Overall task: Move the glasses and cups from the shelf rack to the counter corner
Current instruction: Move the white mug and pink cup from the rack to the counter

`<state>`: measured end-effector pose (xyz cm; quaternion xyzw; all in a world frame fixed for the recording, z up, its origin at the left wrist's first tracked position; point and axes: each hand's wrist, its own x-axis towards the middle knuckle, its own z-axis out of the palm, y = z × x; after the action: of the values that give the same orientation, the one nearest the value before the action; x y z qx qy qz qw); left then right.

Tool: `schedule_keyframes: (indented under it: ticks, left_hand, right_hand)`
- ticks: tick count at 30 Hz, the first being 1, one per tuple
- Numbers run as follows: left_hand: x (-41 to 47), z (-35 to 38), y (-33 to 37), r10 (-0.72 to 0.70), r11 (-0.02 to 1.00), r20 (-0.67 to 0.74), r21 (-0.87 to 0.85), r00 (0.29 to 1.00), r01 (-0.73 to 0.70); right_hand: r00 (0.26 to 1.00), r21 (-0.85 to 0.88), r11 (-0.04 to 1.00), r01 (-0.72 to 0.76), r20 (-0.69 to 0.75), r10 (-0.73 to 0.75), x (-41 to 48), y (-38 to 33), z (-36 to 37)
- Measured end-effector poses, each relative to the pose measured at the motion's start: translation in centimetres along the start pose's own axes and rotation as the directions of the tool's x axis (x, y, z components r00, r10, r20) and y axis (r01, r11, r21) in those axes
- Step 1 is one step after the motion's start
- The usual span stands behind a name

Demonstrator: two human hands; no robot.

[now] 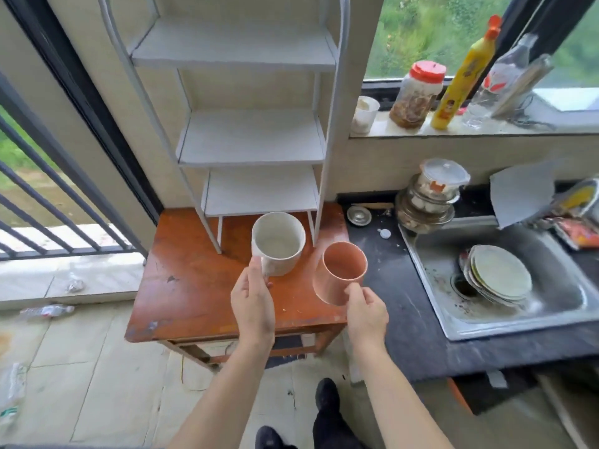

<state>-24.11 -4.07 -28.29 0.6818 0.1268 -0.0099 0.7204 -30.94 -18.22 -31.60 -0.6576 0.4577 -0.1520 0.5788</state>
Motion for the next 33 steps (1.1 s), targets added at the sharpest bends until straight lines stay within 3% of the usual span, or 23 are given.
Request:
schedule_keyframes:
  ticks: [5, 11, 17, 20, 24, 33]
  left_hand:
    - [-4.7, 4.4, -1.5, -0.029, 0.998, 0.187, 0.055, 0.982, 0.019]
    - [-12.4, 11.0, -0.8, -0.056, 0.995, 0.438, 0.098, 0.897, 0.015]
    - [-24.6, 18.7, -2.8, -0.059, 0.991, 0.586, 0.129, 0.808, -0.021]
    - [-32.0, 22.7, -4.4, -0.111, 0.990, 0.633, 0.141, 0.766, 0.027]
    - [-41.6, 27.6, -5.9, -0.185, 0.978, 0.725, 0.203, 0.664, 0.051]
    - [-58.6, 37.2, -10.0, -0.228, 0.962, 0.881, 0.270, 0.414, -0.046]
  right_hand:
    - [0.984, 0.124, 0.992, -0.018, -0.176, 0.040, -0.2, 0.3, -7.7]
    - [0.928, 0.258, 0.963, 0.075, -0.372, 0.027, -1.2, 0.3, -18.5]
    - [0.850, 0.277, 0.951, 0.137, -0.526, 0.031, -3.2, 4.5, -32.4]
    - [0.807, 0.305, 0.942, 0.143, -0.587, 0.067, -4.4, 7.7, -40.4]
    - [0.719, 0.335, 0.930, 0.150, -0.683, 0.131, -6.2, 11.7, -50.4]
    - [0.446, 0.386, 0.911, 0.147, -0.848, 0.287, -8.8, 18.6, -67.0]
